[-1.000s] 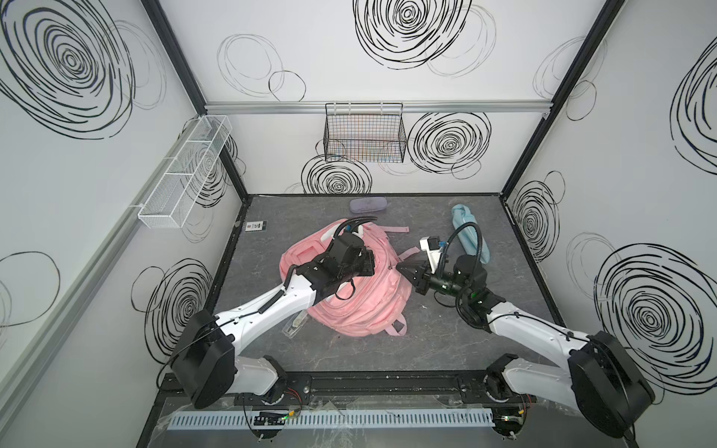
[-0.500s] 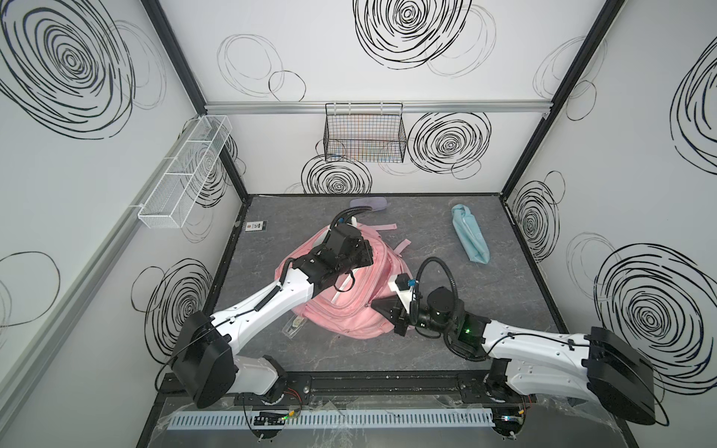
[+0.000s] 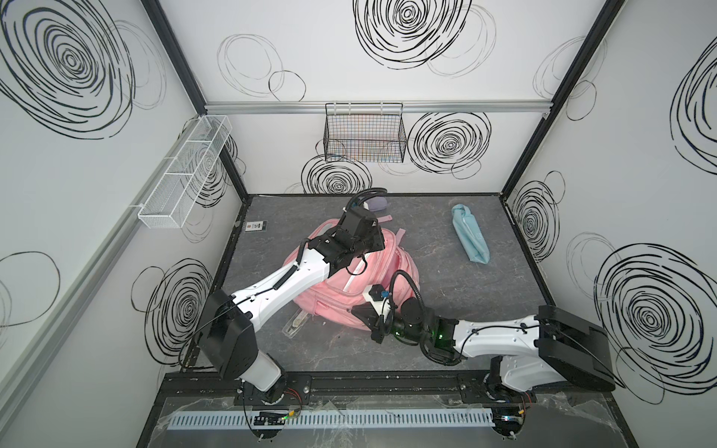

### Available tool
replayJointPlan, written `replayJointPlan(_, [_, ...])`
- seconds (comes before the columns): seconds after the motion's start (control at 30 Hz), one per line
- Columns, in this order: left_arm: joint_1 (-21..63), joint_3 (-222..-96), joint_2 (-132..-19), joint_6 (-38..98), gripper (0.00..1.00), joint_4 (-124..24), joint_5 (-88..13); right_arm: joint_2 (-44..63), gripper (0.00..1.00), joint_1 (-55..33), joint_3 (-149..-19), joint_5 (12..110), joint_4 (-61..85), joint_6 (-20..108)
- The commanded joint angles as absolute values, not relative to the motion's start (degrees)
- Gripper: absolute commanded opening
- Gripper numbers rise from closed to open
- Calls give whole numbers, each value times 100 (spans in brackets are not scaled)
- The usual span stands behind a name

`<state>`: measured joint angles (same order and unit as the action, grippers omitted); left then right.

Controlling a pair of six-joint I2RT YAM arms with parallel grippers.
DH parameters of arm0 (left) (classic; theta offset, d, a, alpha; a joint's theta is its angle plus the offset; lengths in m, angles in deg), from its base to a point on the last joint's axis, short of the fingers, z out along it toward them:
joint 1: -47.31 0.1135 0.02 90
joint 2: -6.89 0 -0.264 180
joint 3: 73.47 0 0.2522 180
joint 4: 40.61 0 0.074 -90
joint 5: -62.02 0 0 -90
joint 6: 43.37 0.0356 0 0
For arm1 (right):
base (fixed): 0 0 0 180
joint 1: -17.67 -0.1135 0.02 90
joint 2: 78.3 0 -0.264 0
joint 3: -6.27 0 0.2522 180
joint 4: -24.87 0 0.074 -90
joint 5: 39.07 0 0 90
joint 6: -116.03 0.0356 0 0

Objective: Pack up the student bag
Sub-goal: 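Move the right gripper to the light-blue pouch and grasp it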

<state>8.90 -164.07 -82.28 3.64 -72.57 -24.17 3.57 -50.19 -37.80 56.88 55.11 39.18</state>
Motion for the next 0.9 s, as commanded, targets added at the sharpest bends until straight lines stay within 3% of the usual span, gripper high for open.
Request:
replayJointPlan(0.0, [855, -17049, -8153, 606, 0, -6033, -2457, 292, 0, -5167, -4038, 5890, 5638, 3755])
replayJointPlan(0.03, [851, -17079, -8145, 687, 0, -6051, -2539, 87, 0, -5159, -4013, 5792, 5464, 3744])
replayJointPlan(0.07, [869, -17090, -8123, 762, 0, -6081, -2618, -197, 8, -5130, -3997, 5654, 5179, 3760])
replayJointPlan(0.13, [951, -17077, -8077, 822, 0, -6159, -2778, -865, 37, -5039, -4046, 5370, 4518, 3815])
replayJointPlan(0.17, [1025, -17045, -8053, 822, 0, -6180, -2894, -1300, 43, -4958, -4079, 5252, 4114, 3853])
replayJointPlan(0.3, [1333, -16805, -7936, 624, 0, -6033, -3371, -2955, 57, -4481, -3966, 4502, 3264, 3930])
replayJointPlan(0.33, [1391, -16777, -7927, 612, 0, -6001, -3457, -3364, 65, -4250, -3949, 4241, 3058, 3968])
replayJointPlan(0.43, [1526, -16811, -7994, 628, 0, -5909, -3805, -3959, 73, -3145, -4043, 3639, 2494, 4095])
replayJointPlan(0.53, [1606, -17007, -8175, 684, 0, -5932, -4212, -3401, 79, -1046, -4590, 3952, 1557, 4405])
replayJointPlan(0.67, [1655, -17308, -8439, 838, 0, -6139, -4464, -1887, 82, 1813, -4880, 6019, 1409, 4851])
replayJointPlan(0.73, [1694, -17336, -8519, 841, 0, -6147, -4562, -813, 84, 2286, -5220, 6367, 1362, 4678])
replayJointPlan(0.87, [1714, -17328, -8642, 808, 0, -6107, -4694, 1079, 87, 2399, -6534, 6651, 507, 4134])
